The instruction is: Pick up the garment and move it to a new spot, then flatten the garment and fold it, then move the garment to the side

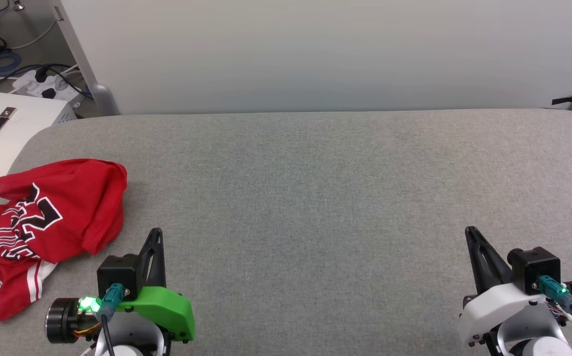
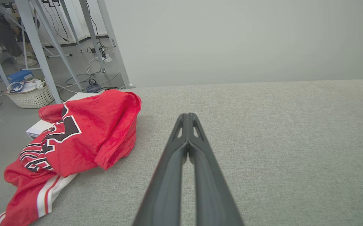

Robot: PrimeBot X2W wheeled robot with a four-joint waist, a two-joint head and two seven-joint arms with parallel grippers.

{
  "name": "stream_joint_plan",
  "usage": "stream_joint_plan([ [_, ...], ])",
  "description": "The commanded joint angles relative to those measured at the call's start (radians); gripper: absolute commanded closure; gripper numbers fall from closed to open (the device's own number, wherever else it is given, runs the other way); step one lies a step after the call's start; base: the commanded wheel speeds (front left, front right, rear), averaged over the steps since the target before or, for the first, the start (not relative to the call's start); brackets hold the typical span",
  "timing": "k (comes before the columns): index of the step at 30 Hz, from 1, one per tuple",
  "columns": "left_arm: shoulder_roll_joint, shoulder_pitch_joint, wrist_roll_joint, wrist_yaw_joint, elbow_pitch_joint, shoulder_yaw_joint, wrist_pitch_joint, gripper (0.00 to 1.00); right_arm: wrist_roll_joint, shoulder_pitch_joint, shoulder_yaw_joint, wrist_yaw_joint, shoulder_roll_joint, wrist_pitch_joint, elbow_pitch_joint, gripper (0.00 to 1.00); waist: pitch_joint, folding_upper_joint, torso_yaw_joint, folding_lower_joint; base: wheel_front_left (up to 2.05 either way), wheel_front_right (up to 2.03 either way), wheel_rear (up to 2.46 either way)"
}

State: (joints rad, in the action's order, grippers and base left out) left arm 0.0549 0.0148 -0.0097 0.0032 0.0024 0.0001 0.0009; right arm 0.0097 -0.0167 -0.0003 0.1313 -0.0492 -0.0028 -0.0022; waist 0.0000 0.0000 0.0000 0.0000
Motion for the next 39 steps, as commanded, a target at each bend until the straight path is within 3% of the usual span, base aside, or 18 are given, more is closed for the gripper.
stream_joint_plan([
  [1,-0.005,-0.015,0.01,-0.003,-0.002,0.0,-0.001,1.0,-0.01,0.017,0.0,-0.001,-0.001,0.003,0.002,1.0,0.0,0.0,0.0,0.0,0.0,0.0,0.0],
  [39,-0.005,-0.015,0.01,-0.003,-0.002,0.0,-0.001,1.0,-0.01,0.017,0.0,-0.001,-0.001,0.003,0.002,1.0,0.0,0.0,0.0,0.0,0.0,0.0,0.0],
])
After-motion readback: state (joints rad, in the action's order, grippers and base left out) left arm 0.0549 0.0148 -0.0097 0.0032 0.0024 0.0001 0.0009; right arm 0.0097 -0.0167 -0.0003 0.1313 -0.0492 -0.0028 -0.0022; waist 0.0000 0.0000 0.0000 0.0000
